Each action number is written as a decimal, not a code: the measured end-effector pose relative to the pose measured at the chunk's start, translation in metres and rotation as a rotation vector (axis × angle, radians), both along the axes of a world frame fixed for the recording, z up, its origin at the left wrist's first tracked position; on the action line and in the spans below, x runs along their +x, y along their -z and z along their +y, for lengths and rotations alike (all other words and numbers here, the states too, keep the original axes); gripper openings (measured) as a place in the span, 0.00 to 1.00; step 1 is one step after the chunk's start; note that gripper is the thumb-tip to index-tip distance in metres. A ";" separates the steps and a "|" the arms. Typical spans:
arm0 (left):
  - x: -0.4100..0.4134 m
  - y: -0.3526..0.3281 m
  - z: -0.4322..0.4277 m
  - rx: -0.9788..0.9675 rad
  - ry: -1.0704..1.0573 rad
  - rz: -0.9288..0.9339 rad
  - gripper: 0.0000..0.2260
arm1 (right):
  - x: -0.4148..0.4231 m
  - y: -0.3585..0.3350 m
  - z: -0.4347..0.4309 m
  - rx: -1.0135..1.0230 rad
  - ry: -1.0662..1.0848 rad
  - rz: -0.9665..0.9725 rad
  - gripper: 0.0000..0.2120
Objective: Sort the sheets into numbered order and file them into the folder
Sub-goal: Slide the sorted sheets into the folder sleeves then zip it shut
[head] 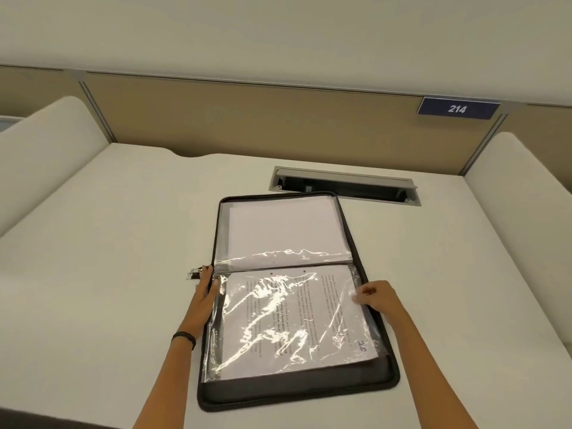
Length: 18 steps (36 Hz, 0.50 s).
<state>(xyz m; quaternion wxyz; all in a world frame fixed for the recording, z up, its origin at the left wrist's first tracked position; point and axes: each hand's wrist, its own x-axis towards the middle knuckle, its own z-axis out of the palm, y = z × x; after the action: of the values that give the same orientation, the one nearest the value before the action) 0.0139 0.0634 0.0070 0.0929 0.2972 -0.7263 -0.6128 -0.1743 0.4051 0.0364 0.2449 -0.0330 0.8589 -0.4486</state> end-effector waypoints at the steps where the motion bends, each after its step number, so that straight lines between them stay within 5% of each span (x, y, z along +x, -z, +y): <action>1: 0.000 0.001 -0.001 -0.007 0.003 -0.001 0.24 | 0.001 0.000 0.000 0.000 0.013 0.012 0.09; 4: -0.001 0.001 -0.002 -0.009 0.010 0.010 0.23 | 0.006 0.001 -0.002 -0.015 0.136 0.044 0.02; 11: -0.004 0.014 -0.003 -0.114 0.023 -0.018 0.23 | 0.042 -0.008 -0.018 0.013 0.421 0.391 0.11; 18: -0.005 0.012 0.001 -0.202 -0.037 0.027 0.21 | 0.082 -0.004 -0.068 -0.005 0.275 0.550 0.15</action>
<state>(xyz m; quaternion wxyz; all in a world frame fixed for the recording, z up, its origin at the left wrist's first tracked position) 0.0088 0.0647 -0.0050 0.1437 0.2915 -0.7775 -0.5384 -0.0924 0.3371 0.0403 -0.0600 -0.0372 0.8882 -0.4540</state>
